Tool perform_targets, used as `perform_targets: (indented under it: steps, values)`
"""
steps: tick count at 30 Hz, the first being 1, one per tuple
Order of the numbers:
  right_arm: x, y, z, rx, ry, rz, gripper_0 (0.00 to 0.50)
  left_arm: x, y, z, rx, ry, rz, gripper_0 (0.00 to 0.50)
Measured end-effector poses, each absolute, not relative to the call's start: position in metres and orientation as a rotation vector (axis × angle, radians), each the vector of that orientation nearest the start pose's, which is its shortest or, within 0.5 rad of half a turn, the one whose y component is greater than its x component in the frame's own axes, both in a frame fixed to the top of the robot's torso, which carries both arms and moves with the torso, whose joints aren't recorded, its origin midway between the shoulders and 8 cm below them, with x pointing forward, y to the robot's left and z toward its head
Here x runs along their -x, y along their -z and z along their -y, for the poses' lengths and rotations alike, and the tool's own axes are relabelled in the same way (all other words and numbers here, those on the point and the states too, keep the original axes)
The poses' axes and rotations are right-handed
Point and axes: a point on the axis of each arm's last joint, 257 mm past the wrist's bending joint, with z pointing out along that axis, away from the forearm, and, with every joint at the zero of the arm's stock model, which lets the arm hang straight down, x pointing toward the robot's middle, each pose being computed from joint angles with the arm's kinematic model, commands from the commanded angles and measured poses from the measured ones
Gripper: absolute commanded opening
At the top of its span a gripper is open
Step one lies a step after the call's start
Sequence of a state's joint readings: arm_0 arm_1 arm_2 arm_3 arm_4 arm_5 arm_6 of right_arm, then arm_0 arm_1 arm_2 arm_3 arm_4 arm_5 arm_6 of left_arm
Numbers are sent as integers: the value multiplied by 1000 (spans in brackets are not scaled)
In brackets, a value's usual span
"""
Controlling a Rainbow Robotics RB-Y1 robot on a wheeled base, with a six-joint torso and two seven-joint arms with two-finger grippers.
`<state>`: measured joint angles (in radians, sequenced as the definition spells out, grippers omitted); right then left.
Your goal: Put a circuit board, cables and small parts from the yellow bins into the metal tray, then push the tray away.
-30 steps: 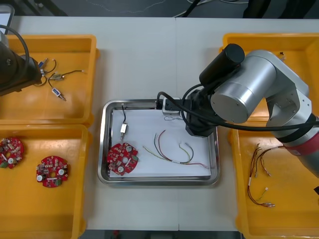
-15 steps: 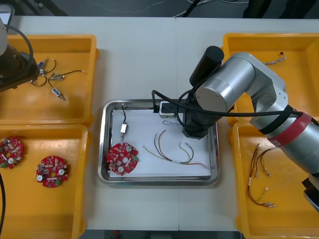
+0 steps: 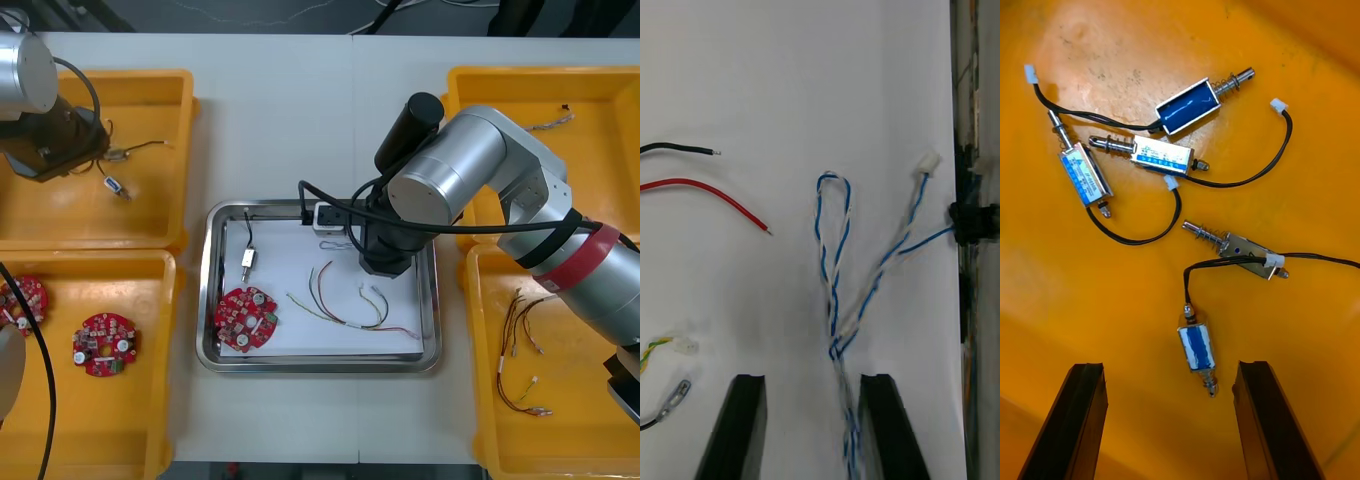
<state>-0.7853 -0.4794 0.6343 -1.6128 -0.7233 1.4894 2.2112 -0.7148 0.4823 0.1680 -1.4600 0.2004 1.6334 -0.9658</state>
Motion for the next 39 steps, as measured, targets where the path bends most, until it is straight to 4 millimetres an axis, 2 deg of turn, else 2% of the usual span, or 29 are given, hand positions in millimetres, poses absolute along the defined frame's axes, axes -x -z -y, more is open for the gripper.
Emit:
perform_targets:
  steps: [10, 21, 26, 30, 33, 39]
  values:
    - [-479, 248, 68, 1865, 122, -1998, 477, -565, 180, -383, 913, 72, -2401, 500]
    - [-481, 209, 84, 1772, 81, -2063, 480, -579, 183, -365, 925, 120, -2403, 500]
    - [-479, 188, 87, 1583, 36, -2179, 478, -580, 190, -364, 933, 118, -2409, 500]
    - [-480, 172, 97, 1474, 14, -2240, 479, -577, 198, -369, 936, 109, -2426, 500]
    - [-480, 160, 108, 1368, -10, -2303, 479, -575, 204, -373, 909, 89, -2451, 500]
    - [-481, 139, 138, 1045, 4, -2463, 478, -571, 212, -375, 897, 71, -2477, 500]
